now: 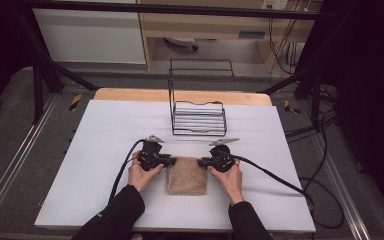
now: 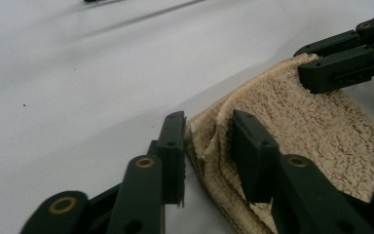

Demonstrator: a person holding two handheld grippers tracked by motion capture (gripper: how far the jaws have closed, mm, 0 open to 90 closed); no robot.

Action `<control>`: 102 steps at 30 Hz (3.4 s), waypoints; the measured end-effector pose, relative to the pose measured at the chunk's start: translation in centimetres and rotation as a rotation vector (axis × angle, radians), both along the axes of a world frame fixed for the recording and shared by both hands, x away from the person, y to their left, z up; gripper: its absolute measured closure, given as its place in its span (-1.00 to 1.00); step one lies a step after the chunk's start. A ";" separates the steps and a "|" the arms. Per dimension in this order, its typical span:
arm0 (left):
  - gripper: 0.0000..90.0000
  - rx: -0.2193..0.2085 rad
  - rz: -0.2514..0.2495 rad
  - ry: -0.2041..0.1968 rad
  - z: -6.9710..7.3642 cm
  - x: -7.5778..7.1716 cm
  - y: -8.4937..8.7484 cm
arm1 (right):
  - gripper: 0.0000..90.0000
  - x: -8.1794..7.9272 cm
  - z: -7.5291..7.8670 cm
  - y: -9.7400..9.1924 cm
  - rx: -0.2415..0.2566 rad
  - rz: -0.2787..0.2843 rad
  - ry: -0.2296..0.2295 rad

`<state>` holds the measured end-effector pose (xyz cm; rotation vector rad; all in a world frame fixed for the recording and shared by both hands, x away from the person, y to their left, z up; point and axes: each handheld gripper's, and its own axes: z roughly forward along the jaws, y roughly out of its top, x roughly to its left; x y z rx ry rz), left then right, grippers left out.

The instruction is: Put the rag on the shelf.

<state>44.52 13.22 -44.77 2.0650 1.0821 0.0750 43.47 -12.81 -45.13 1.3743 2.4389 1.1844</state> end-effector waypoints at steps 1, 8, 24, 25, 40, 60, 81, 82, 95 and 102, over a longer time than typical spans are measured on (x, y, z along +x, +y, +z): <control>0.42 0.002 0.001 0.004 -0.1 0.0 0.0 | 0.77 0.0 0.0 0.0 0.000 0.000 0.000; 0.55 -0.028 0.005 0.013 -0.4 0.1 -0.2 | 0.80 0.0 0.0 0.0 -0.002 0.012 -0.004; 0.83 -0.072 -0.004 -0.032 0.9 -0.8 -0.1 | 0.89 -0.8 1.4 -0.5 0.033 0.035 -0.055; 0.83 -0.070 -0.010 -0.050 1.2 -1.0 0.0 | 0.89 -0.8 1.4 -0.5 0.033 0.035 -0.055; 0.83 -0.090 -0.043 -0.201 4.5 -3.9 0.0 | 0.89 -4.0 4.5 -1.8 0.132 0.076 -0.177; 0.83 -0.149 -0.063 -0.335 8.2 -6.7 0.1 | 0.89 -6.4 7.9 -2.8 0.188 0.094 -0.319; 0.83 -0.196 -0.036 -0.419 10.6 -6.9 -0.5 | 0.89 -6.9 10.6 -3.4 0.220 0.067 -0.424; 0.83 -0.199 -0.035 -0.423 10.8 -6.8 -0.5 | 0.89 -6.9 10.8 -3.4 0.219 0.066 -0.430; 0.83 -0.250 -0.003 -0.475 12.4 -5.8 -0.5 | 0.89 -6.6 13.0 -3.0 0.239 0.038 -0.522; 0.83 -0.261 0.002 -0.502 13.6 -5.3 -0.7 | 0.89 -6.2 14.2 -3.1 0.241 0.017 -0.551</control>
